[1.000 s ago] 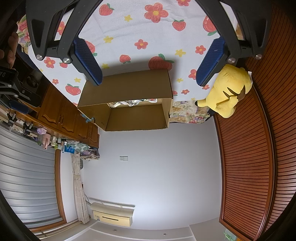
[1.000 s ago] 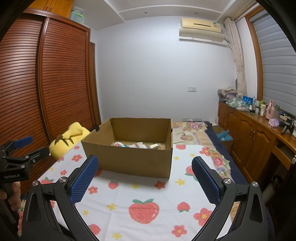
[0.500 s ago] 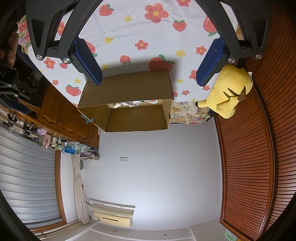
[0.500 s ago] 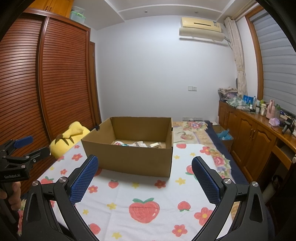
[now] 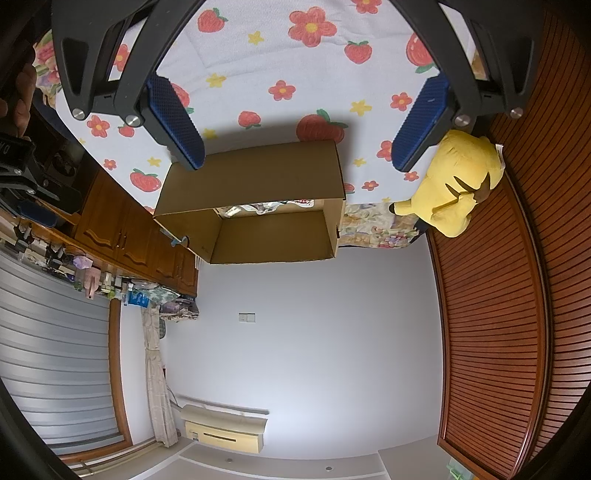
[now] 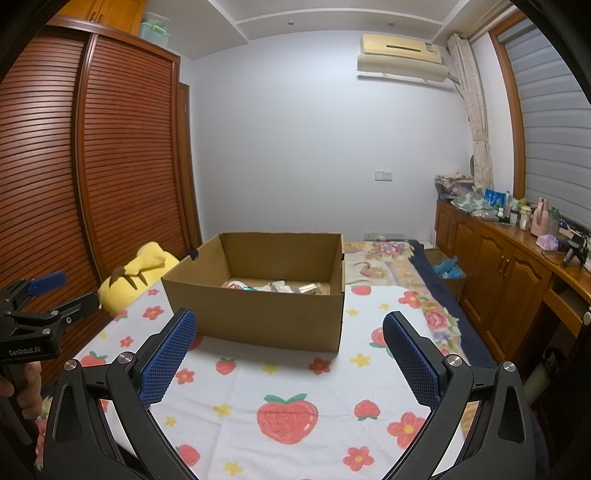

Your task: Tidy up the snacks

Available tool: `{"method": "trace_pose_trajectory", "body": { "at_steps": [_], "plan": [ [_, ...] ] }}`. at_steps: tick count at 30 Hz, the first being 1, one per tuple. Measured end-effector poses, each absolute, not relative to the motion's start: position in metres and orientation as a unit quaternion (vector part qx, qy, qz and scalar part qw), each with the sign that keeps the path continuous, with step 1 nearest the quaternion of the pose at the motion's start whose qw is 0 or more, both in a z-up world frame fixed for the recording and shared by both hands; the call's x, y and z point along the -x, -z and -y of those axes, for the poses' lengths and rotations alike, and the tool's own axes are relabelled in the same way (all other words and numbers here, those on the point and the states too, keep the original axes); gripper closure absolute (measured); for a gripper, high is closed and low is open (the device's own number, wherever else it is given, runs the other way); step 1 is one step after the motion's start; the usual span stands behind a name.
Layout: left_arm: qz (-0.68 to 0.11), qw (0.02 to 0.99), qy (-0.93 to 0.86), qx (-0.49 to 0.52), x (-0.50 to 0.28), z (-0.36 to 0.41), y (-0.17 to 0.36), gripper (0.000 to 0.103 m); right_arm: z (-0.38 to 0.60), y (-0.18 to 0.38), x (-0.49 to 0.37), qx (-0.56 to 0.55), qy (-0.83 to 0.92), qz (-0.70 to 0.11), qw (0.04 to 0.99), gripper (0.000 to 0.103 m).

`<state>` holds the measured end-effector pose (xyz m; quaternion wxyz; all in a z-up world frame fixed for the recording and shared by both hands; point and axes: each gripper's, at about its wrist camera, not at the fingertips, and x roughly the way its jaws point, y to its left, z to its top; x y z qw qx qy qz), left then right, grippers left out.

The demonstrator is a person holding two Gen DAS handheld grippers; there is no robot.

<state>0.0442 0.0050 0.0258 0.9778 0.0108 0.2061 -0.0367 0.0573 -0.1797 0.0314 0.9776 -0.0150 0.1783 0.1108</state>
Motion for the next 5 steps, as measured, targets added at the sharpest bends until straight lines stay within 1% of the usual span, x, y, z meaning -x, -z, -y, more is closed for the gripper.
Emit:
{"method": "trace_pose_trajectory", "body": {
  "at_steps": [5],
  "plan": [
    [-0.209,0.977,0.037,-0.012,-0.0441,-0.0053,-0.024,0.001,0.18,-0.0317,-0.0572,0.016,-0.111,-0.178,0.978,0.0]
  ]
}}
